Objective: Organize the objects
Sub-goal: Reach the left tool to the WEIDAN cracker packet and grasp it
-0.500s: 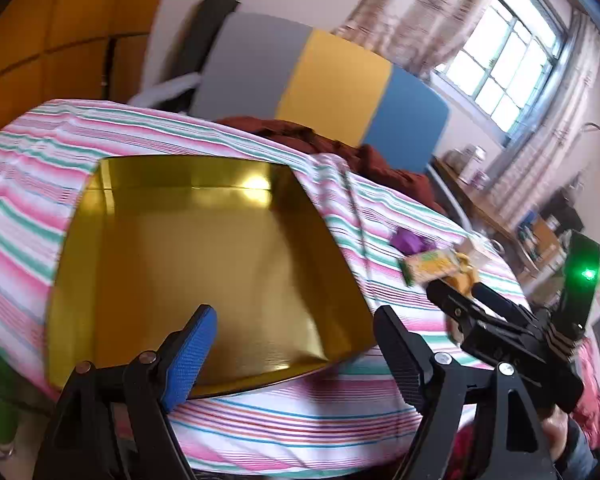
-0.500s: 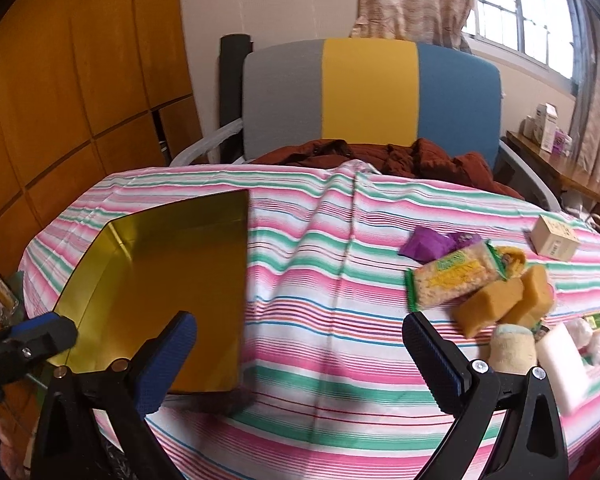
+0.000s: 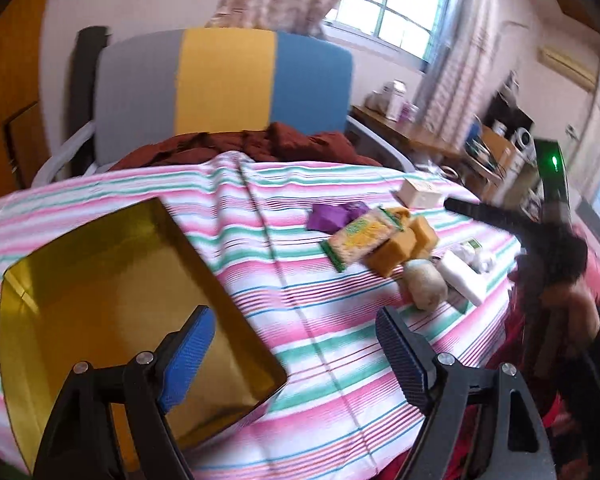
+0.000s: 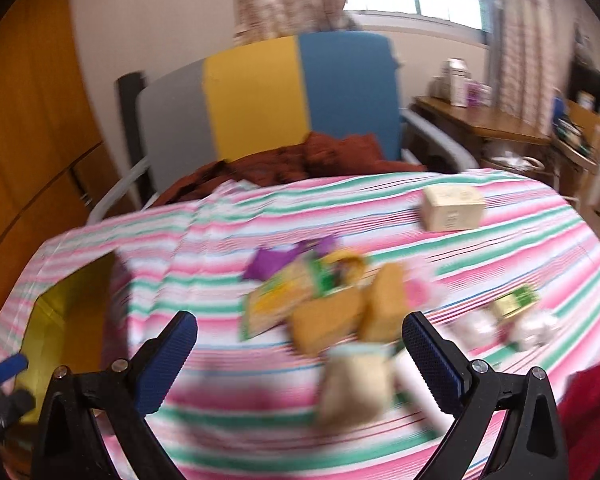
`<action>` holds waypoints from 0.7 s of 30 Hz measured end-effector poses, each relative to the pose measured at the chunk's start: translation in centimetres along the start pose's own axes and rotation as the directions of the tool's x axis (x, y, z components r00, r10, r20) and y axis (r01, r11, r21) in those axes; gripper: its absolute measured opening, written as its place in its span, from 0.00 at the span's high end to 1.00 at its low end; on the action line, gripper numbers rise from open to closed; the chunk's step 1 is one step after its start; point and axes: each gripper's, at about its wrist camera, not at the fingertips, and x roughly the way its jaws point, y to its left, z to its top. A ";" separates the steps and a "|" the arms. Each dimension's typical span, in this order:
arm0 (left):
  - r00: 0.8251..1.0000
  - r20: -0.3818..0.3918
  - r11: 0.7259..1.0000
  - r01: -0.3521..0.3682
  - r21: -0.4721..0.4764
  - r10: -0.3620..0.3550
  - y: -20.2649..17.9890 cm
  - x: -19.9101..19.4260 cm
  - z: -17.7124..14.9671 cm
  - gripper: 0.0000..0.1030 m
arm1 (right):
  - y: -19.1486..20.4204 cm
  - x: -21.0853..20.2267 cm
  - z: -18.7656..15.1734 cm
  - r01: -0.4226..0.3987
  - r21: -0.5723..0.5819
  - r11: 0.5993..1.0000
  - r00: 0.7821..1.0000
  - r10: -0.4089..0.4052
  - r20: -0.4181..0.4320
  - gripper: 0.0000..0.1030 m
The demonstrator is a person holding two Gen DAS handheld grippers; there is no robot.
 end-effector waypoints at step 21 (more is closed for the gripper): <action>0.947 -0.315 0.865 0.206 0.458 -0.059 -7.1 17.9 6.5 0.25 | -14.9 3.6 2.2 0.002 0.375 0.927 1.000 0.003 -0.011 0.00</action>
